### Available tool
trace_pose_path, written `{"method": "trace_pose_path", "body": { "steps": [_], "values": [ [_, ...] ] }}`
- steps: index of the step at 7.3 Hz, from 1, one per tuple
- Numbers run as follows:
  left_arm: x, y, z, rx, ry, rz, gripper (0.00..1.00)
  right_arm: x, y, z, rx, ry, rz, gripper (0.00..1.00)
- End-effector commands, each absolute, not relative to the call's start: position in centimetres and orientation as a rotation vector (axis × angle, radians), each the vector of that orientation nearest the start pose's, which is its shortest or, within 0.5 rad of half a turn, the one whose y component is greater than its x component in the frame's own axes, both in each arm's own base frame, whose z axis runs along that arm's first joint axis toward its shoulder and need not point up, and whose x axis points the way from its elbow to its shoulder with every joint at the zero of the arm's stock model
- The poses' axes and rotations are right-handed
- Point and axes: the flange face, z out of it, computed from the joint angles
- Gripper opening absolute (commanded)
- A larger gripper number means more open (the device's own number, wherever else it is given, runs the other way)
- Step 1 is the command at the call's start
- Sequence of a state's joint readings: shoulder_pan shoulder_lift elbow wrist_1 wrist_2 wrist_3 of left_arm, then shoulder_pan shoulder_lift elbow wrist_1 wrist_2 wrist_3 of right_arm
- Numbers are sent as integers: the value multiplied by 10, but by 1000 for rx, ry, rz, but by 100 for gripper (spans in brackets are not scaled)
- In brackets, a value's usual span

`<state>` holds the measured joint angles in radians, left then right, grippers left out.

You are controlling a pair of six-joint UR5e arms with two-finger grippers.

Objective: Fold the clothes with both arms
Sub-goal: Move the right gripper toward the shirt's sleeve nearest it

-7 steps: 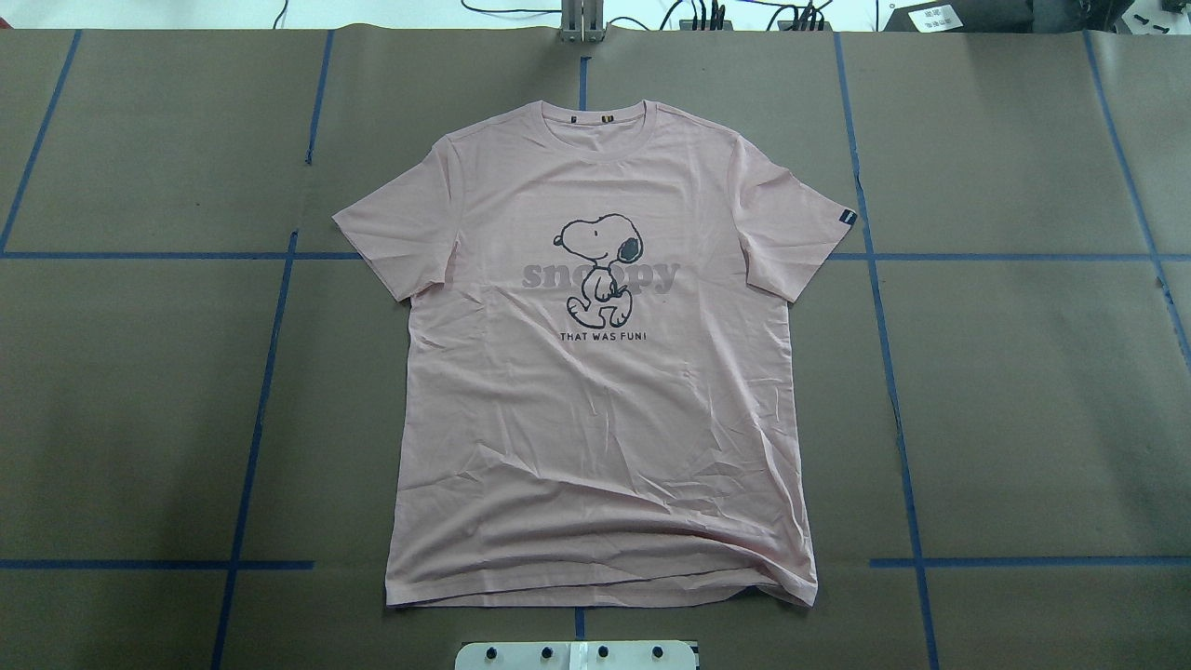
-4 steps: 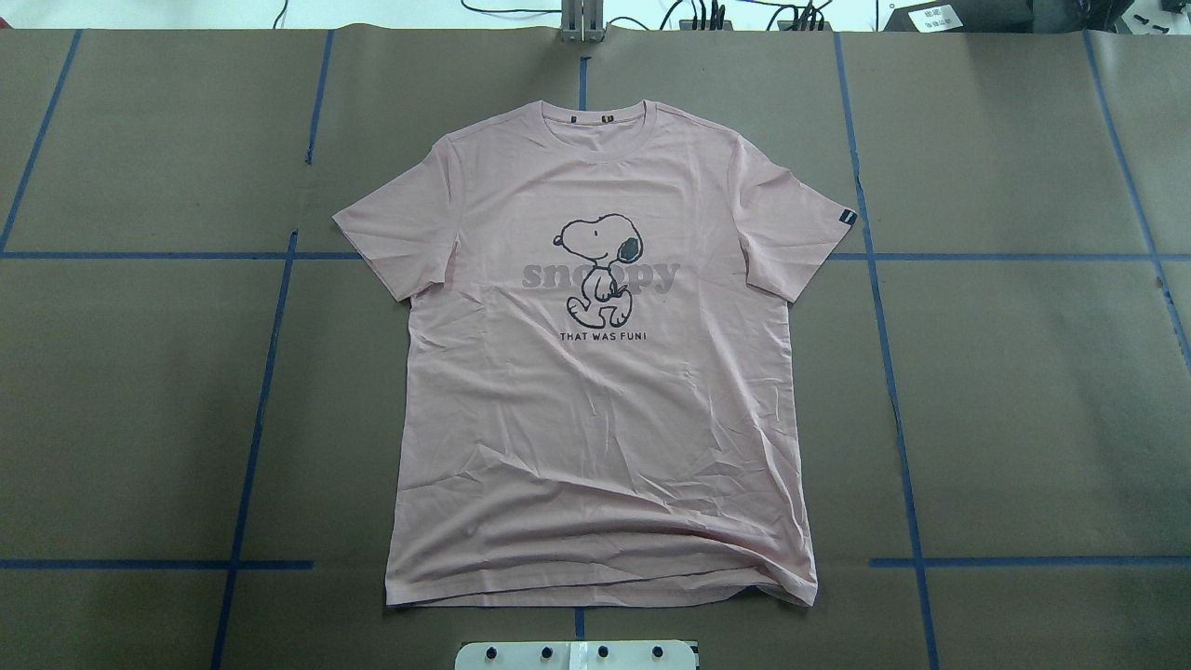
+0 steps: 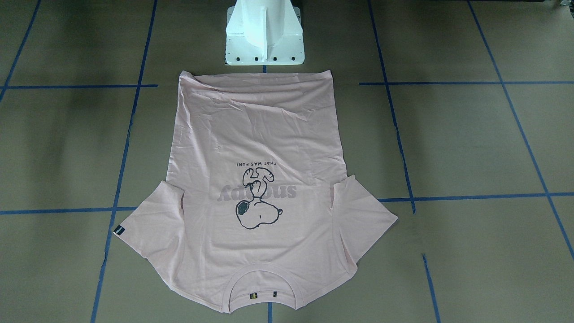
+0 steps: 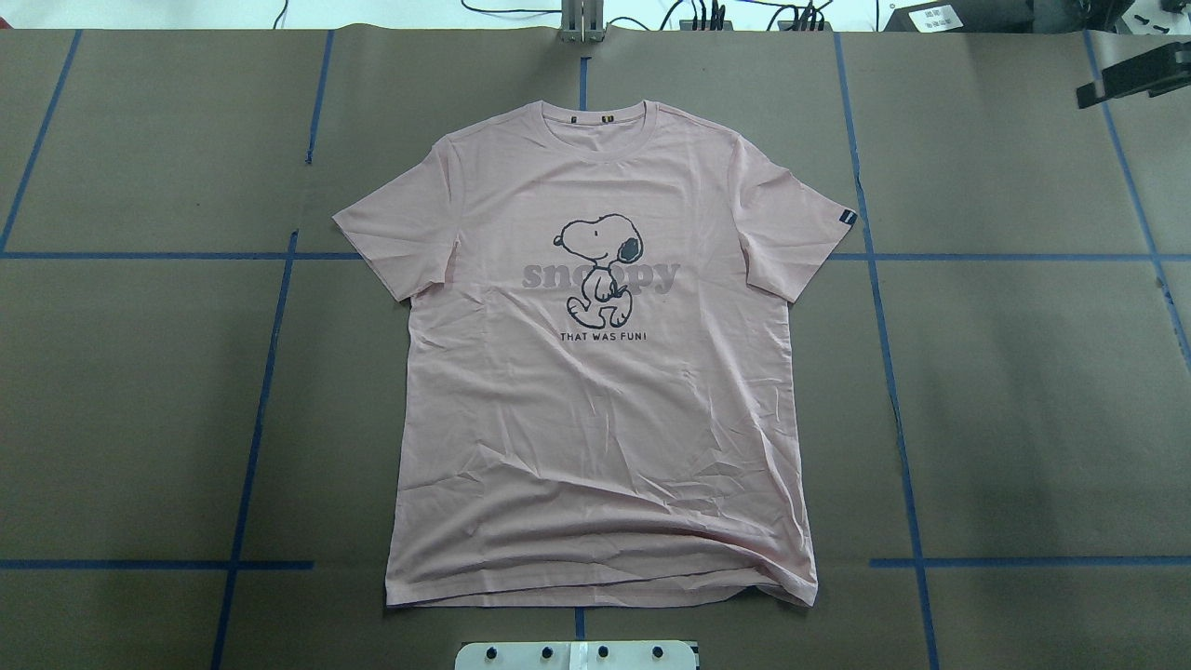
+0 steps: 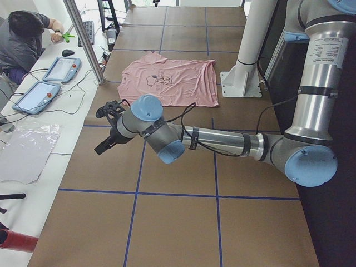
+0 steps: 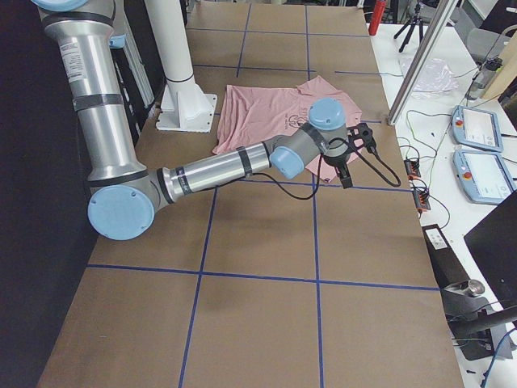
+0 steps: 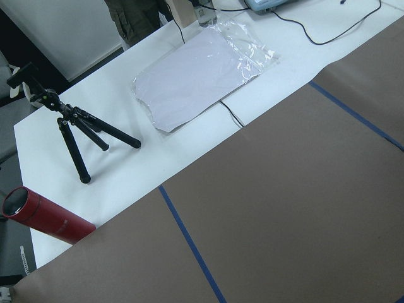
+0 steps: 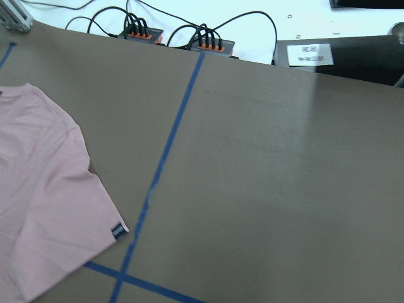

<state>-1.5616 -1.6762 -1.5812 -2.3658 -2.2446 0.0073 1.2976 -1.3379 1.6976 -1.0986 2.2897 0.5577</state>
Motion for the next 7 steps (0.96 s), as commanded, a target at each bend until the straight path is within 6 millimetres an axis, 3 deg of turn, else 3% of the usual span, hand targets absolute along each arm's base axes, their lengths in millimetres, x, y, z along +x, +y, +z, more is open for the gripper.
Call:
{"method": "trace_pose_path", "body": {
  "steps": [1,2,3,4,6,7],
  "values": [
    [-23,-561,507,825,705,291,100,-233,-578,378,491,-920,92,94],
    [-14,-560,503,823,721,293,100,-292,-582,374,482,-897,130,85],
    [-14,-560,502,829,722,294,100,-328,-586,375,472,-879,130,72],
    [-14,-560,502,831,722,295,100,-350,-594,393,462,-832,142,65],
    [-14,-560,502,831,722,295,100,-362,-607,449,485,-838,138,61],
    [-14,-560,503,828,722,294,100,-363,-609,463,482,-833,135,60]
  ]
}}
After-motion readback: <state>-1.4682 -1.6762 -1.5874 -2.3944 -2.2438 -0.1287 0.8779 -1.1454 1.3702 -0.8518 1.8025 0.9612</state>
